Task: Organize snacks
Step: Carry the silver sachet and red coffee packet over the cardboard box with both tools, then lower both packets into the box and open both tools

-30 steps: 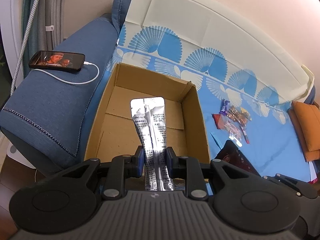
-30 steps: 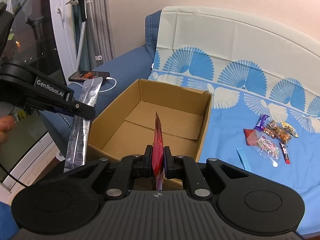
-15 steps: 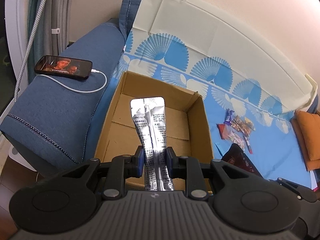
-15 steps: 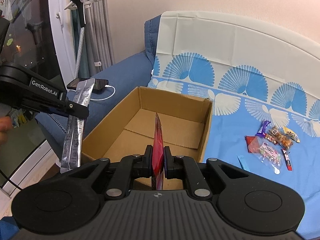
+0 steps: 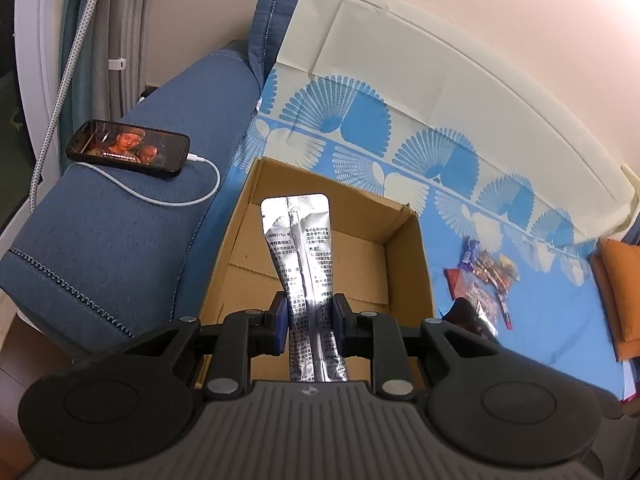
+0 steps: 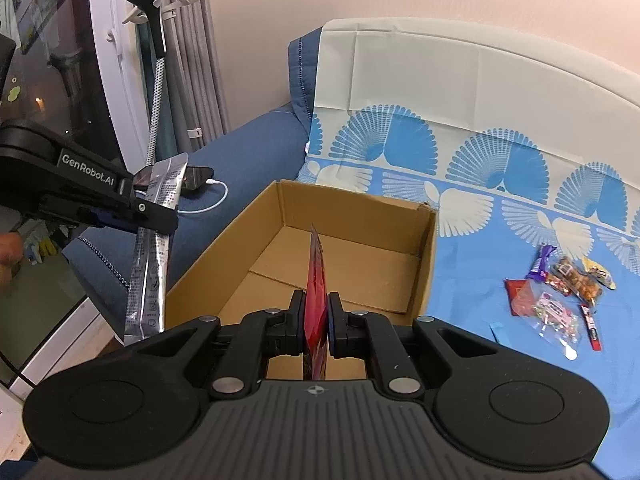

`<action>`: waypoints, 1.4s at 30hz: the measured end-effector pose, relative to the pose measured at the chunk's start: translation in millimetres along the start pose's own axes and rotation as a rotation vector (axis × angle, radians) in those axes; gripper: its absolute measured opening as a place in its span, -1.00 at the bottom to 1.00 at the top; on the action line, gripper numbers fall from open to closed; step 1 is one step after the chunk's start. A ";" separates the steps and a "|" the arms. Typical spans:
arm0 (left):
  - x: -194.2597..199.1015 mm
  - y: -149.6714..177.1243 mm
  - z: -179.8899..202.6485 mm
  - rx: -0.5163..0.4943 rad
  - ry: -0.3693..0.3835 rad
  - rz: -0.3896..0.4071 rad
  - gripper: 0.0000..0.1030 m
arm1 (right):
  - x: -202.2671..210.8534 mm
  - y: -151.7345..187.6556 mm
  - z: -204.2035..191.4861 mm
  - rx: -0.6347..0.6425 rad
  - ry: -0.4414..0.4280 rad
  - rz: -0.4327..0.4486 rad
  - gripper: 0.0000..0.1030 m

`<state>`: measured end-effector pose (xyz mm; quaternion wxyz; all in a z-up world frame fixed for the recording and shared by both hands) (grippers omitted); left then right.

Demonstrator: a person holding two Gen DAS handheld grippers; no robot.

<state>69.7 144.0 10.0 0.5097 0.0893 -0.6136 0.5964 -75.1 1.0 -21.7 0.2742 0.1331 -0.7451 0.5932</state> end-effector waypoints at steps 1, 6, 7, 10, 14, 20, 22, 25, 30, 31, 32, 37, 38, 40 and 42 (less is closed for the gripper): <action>-2.6 -2.6 -1.7 0.013 0.008 -0.004 -0.52 | -3.2 -1.0 -0.5 0.000 -0.004 -0.001 -0.77; -15.1 -12.1 -8.3 0.051 0.034 -0.024 -0.52 | -19.6 -4.0 -0.3 -0.010 -0.022 -0.017 -0.77; -18.9 -13.6 -9.3 0.053 0.031 -0.031 -0.52 | -23.0 -4.6 0.1 -0.014 -0.025 -0.019 -0.77; -31.0 -16.9 -10.4 0.050 0.015 -0.047 -0.52 | -33.6 -5.9 1.5 -0.027 -0.033 -0.029 -0.78; -49.9 -18.9 -10.4 0.039 -0.004 -0.069 -0.52 | -49.3 -7.9 5.8 -0.041 -0.041 -0.044 -0.77; -79.9 -18.6 -9.6 0.018 -0.027 -0.115 -0.51 | -74.1 -12.9 11.4 -0.059 -0.049 -0.061 -0.77; -89.1 -19.2 -9.4 0.005 -0.039 -0.127 -0.51 | -80.7 -13.3 12.9 -0.062 -0.052 -0.066 -0.77; -104.7 -19.1 -8.9 -0.019 -0.055 -0.148 -0.51 | -92.1 -13.5 14.5 -0.062 -0.052 -0.078 -0.77; -132.7 -14.3 -8.8 -0.057 -0.082 -0.192 -0.51 | -112.6 -10.1 19.1 -0.059 -0.034 -0.100 -0.77; -136.3 -13.6 -8.7 -0.066 -0.089 -0.195 -0.51 | -116.9 -9.3 20.6 -0.062 -0.032 -0.105 -0.77; -139.4 -13.1 -8.0 -0.077 -0.093 -0.196 -0.51 | -120.4 -8.6 21.2 -0.062 -0.029 -0.109 -0.77; -152.4 -12.4 -7.2 -0.111 -0.113 -0.213 -0.50 | -135.6 -6.0 25.8 -0.065 -0.019 -0.129 -0.77; -154.5 -12.4 -7.1 -0.115 -0.115 -0.218 -0.49 | -137.8 -6.1 26.0 -0.066 -0.016 -0.132 -0.77; -158.3 -12.8 -7.9 -0.117 -0.123 -0.231 -0.19 | -142.0 -7.3 27.5 -0.071 -0.015 -0.135 -0.76; -160.6 -14.2 -10.0 -0.084 -0.116 -0.247 0.89 | -143.3 -10.0 29.7 -0.080 -0.008 -0.132 -0.69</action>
Point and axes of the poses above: each gripper's, at about its wrist camera, not at the fingertips, and x roughly against the way its jaws point, z to its right, y to its underside, the point moved 6 cm from there along -x, roughly the way its jaws point, and after that the axes turned 3 degrees about -x, right-handed, at the moved point
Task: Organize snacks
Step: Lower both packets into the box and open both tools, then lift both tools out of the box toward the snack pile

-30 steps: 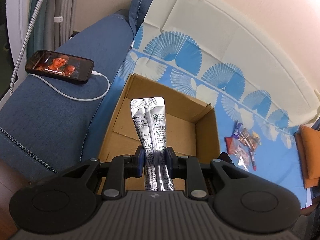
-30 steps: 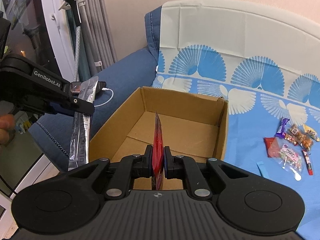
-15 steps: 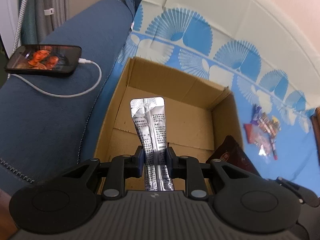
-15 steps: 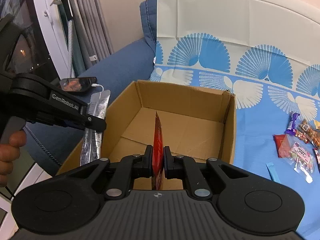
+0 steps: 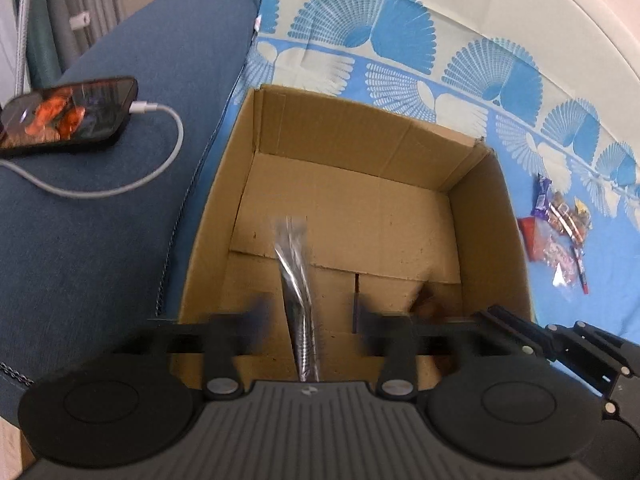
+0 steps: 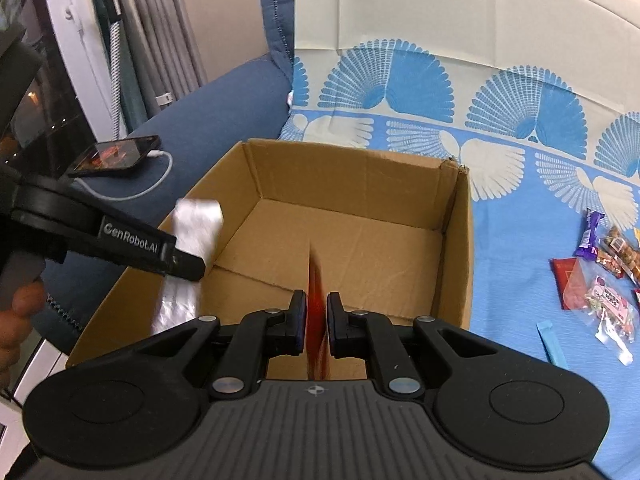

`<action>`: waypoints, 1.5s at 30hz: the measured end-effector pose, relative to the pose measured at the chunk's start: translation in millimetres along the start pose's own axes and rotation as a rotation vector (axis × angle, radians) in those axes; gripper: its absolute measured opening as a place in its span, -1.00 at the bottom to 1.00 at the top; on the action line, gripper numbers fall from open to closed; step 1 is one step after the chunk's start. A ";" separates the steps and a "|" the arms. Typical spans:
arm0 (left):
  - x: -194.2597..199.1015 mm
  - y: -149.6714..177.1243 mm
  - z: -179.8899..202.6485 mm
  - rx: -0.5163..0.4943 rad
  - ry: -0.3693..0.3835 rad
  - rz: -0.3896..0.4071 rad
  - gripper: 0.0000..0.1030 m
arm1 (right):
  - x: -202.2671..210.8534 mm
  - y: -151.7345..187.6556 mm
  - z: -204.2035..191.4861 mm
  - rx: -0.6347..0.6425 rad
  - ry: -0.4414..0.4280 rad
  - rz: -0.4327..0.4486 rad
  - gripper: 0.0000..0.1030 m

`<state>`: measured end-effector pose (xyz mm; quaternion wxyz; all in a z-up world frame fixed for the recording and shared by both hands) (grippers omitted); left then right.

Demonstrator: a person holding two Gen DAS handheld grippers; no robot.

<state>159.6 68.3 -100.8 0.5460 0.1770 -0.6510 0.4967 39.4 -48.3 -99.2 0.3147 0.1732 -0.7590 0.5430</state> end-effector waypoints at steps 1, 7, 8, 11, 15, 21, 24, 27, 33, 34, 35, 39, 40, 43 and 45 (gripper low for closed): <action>0.5 -0.8 -3.0 0.031 0.005 0.001 1.00 | -0.9 -1.9 1.3 -0.008 0.007 -0.003 -0.41; 14.9 6.4 -14.4 0.080 -0.044 0.029 1.00 | 12.0 -3.1 4.8 -0.047 0.009 -0.009 0.34; 17.9 10.8 -13.0 0.070 -0.053 0.025 1.00 | 15.8 0.3 3.6 -0.052 0.006 -0.021 0.40; 28.0 28.3 -6.9 0.038 -0.081 0.007 1.00 | 28.2 13.4 -4.5 -0.057 -0.016 -0.063 0.55; 43.5 56.8 -2.2 0.050 -0.125 -0.022 1.00 | 47.8 27.9 -15.0 -0.052 -0.021 -0.087 0.68; 68.2 81.4 3.7 0.026 -0.134 0.001 1.00 | 80.0 33.4 -22.1 -0.027 -0.001 -0.053 0.71; 80.5 89.4 7.6 0.019 -0.134 0.020 1.00 | 96.9 33.7 -24.1 -0.018 0.010 -0.022 0.73; 90.8 93.3 10.4 0.015 -0.143 0.044 1.00 | 112.0 36.0 -26.6 -0.012 0.021 0.004 0.74; 112.7 101.4 15.2 -0.003 -0.162 0.091 1.00 | 137.6 40.5 -33.5 -0.002 0.031 0.053 0.74; 116.1 102.5 16.2 -0.005 -0.162 0.097 1.00 | 141.0 41.0 -35.0 0.001 0.032 0.061 0.74; 119.3 104.1 17.7 -0.008 -0.161 0.106 1.00 | 144.3 41.6 -36.5 0.003 0.032 0.069 0.74; 131.5 109.6 21.0 -0.016 -0.163 0.134 1.00 | 156.1 44.8 -40.4 0.008 0.034 0.094 0.75; 133.9 110.3 21.9 -0.016 -0.162 0.139 1.00 | 158.6 45.4 -40.8 0.007 0.035 0.098 0.75; 139.0 111.7 23.9 -0.020 -0.162 0.150 1.00 | 165.0 47.2 -41.1 0.003 0.038 0.112 0.75; 141.7 111.6 25.5 -0.025 -0.160 0.157 1.00 | 168.7 48.0 -40.9 0.000 0.041 0.122 0.75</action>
Point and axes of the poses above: each gripper's, at about its wrist camera, not at the fingertips, and x roughly against the way its jaws point, z to its right, y to its underside, the point moved 6 cm from there along -x, roughly the way its jaws point, and after that the axes turned 3 degrees about -x, right-handed, at the moved point
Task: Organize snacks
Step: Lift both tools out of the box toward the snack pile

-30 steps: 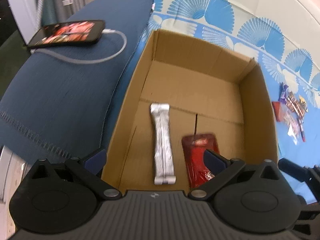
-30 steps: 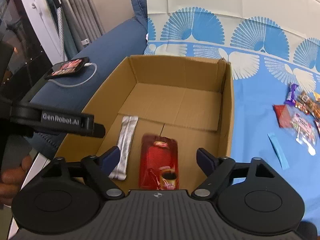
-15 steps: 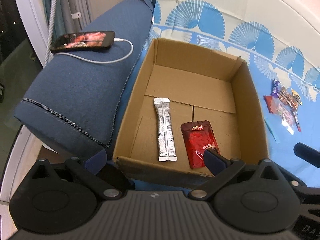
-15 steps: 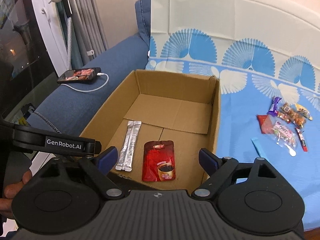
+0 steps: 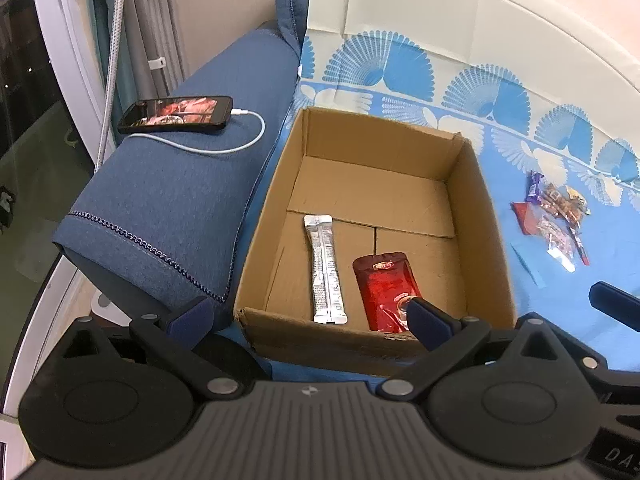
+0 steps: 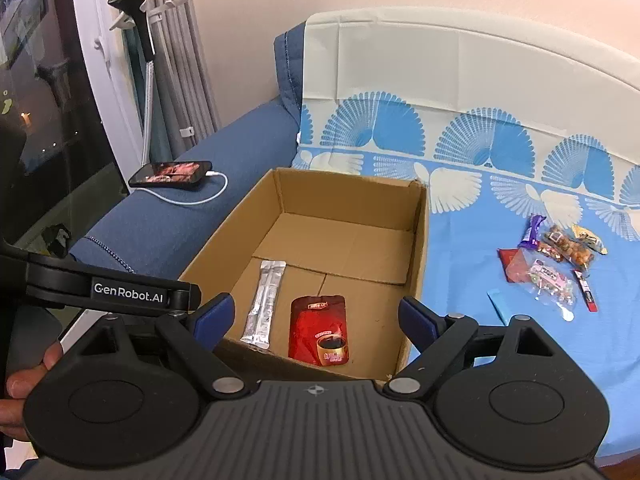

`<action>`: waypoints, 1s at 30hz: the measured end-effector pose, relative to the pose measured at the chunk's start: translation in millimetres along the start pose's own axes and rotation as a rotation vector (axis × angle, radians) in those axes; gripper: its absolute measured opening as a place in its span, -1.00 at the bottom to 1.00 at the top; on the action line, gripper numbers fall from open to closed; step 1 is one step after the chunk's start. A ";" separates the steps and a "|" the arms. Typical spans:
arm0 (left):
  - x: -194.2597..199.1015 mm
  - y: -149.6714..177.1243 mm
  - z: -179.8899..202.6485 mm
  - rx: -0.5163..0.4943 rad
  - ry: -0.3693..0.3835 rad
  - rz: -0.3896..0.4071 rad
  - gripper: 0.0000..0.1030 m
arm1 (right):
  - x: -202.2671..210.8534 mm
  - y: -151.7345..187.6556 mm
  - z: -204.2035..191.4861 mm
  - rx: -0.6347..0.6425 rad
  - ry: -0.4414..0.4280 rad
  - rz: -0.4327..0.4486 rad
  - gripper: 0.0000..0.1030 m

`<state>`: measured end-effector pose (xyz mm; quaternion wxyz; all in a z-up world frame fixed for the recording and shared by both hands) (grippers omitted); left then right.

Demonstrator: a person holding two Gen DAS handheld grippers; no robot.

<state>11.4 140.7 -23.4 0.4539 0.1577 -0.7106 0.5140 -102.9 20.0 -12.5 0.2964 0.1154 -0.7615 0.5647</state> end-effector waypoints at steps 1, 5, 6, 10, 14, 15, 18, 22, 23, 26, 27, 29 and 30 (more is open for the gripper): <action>1.5 -0.1 0.3 -0.002 0.001 0.005 1.00 | 1.5 0.0 0.1 0.000 0.001 0.004 0.75; 6.1 -0.7 2.0 -0.013 -0.001 0.019 1.00 | 6.8 0.1 0.5 0.002 -0.001 0.017 0.76; 7.4 0.6 1.9 -0.014 -0.001 0.020 1.00 | 7.6 0.1 0.6 0.001 -0.001 0.019 0.76; 10.6 1.9 0.9 -0.013 -0.004 0.024 1.00 | 9.9 1.2 -0.5 -0.002 -0.003 0.028 0.76; 13.3 2.3 2.2 -0.020 -0.010 0.026 1.00 | 12.7 2.3 -0.6 -0.004 -0.008 0.032 0.76; 13.9 2.1 2.6 -0.023 -0.011 0.026 1.00 | 13.2 2.3 -0.4 -0.006 -0.008 0.033 0.76; 15.0 2.2 5.4 -0.034 -0.020 0.026 1.00 | 15.4 2.6 1.3 -0.008 -0.012 0.039 0.76; 15.5 3.6 8.8 -0.048 -0.023 0.022 1.00 | 16.8 3.7 3.3 -0.016 -0.014 0.039 0.76; 15.7 4.2 9.1 -0.052 -0.023 0.021 1.00 | 16.8 3.9 3.8 -0.018 -0.015 0.038 0.76; 15.7 4.1 11.8 -0.063 -0.028 0.019 1.00 | 17.2 4.6 6.0 -0.026 -0.018 0.038 0.76; 15.7 4.5 12.6 -0.066 -0.029 0.018 1.00 | 17.3 4.7 7.0 -0.029 -0.018 0.039 0.76; 14.9 5.2 14.8 -0.074 -0.031 0.013 1.00 | 17.0 4.4 9.0 -0.034 -0.020 0.040 0.76; 14.2 5.1 16.2 -0.079 -0.032 0.011 1.00 | 16.9 4.8 9.9 -0.037 -0.020 0.040 0.76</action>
Point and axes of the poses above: each gripper's, at about its wrist camera, not at the fingertips, and x roughly against the way its jaws point, z to its right, y to its underside, the point moved 6 cm from there along -x, roughly the way its jaws point, and after that the axes turned 3 degrees about -x, right-handed, at the moved point
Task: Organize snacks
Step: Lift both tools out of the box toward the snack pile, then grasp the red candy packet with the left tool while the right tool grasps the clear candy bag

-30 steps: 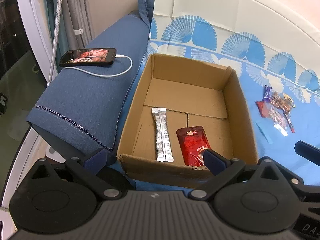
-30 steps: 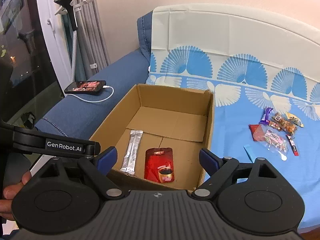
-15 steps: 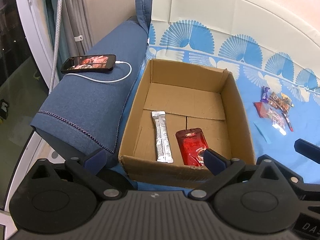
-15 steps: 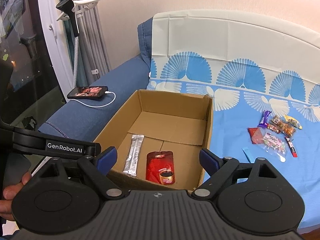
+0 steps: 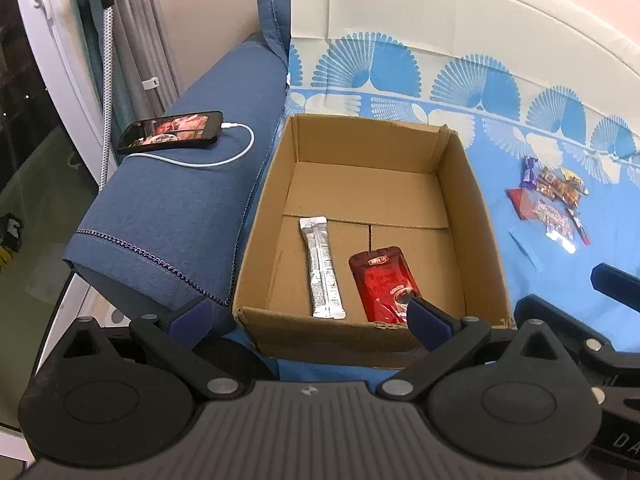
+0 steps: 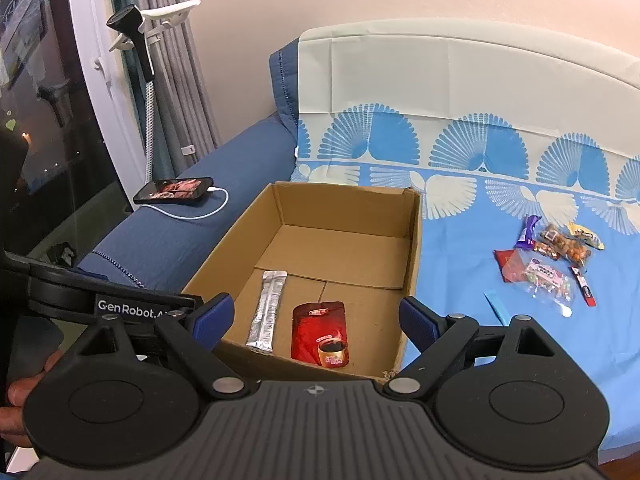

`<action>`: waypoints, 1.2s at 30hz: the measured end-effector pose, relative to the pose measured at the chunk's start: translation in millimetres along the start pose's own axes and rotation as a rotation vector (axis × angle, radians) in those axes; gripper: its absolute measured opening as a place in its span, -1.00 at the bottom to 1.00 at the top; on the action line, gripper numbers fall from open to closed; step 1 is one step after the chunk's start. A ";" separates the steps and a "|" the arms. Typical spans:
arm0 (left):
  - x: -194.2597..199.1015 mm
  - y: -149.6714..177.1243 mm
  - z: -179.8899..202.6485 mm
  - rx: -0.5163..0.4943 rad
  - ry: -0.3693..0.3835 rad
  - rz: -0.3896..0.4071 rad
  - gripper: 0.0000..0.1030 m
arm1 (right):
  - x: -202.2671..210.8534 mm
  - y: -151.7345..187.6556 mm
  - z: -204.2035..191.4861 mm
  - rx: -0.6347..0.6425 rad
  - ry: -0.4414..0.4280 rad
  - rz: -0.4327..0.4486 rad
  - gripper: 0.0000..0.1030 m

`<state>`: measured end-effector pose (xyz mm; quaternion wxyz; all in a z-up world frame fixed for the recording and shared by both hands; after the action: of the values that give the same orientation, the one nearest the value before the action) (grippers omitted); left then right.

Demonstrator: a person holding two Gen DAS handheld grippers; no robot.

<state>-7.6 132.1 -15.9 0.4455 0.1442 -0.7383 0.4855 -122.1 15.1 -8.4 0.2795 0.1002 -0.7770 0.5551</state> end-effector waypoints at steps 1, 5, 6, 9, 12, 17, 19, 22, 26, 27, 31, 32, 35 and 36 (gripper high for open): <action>-0.3 0.0 1.8 -0.007 -0.001 -0.002 1.00 | 0.0 0.2 1.1 -0.004 0.000 0.000 0.76; -1.9 0.3 9.6 -0.037 -0.007 -0.011 1.00 | -0.7 1.4 6.1 -0.023 -0.001 0.000 0.76; -2.5 0.5 11.4 -0.045 -0.008 -0.014 1.00 | -0.9 1.6 7.5 -0.029 -0.001 0.000 0.76; -4.3 0.8 16.6 -0.063 -0.014 -0.022 1.00 | -1.0 2.3 12.9 -0.044 -0.003 0.001 0.76; -6.6 1.1 21.2 -0.079 -0.023 -0.030 1.00 | -1.2 4.0 19.7 -0.061 -0.004 0.002 0.76; -10.6 -2.4 31.0 -0.105 -0.034 -0.045 1.00 | -2.8 6.3 36.6 -0.098 0.003 0.003 0.76; -12.1 -5.2 36.5 -0.111 -0.031 -0.051 1.00 | -4.0 6.6 46.8 -0.117 0.015 0.005 0.76; -15.3 -13.1 47.2 -0.121 -0.023 -0.054 1.00 | -3.3 6.4 66.1 -0.146 0.045 0.013 0.76; -19.3 -28.1 70.3 -0.152 -0.014 -0.042 1.00 | -1.0 7.4 105.3 -0.197 0.114 0.027 0.76; -20.7 -31.9 78.0 -0.163 -0.009 -0.040 1.00 | -0.2 8.5 117.9 -0.215 0.136 0.029 0.76; -29.8 -48.1 115.7 -0.206 0.045 -0.054 1.00 | 1.5 14.5 171.2 -0.281 0.233 0.034 0.76; -33.8 -53.0 126.4 -0.214 0.065 -0.066 1.00 | 1.8 15.4 186.5 -0.298 0.259 0.036 0.76; -47.3 -67.2 156.4 -0.232 0.094 -0.086 1.00 | -0.9 16.4 225.1 -0.323 0.321 0.041 0.77; -52.6 -71.7 165.3 -0.239 0.102 -0.091 1.00 | -3.3 16.9 235.2 -0.324 0.334 0.041 0.78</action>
<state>-17.3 -54.2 -37.5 0.5178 0.0988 -0.7600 0.3802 -203.3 -195.2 -77.3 0.4055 -0.0552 -0.8008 0.4374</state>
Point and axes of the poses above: each gripper's, at about its wrist camera, not at the fingertips, and x roughly against the way its jaws point, z to its right, y to its underside, the point moved 6 cm from there along -x, roughly the way its jaws point, and after that the axes turned 3 degrees about -x, right-handed, at the moved point
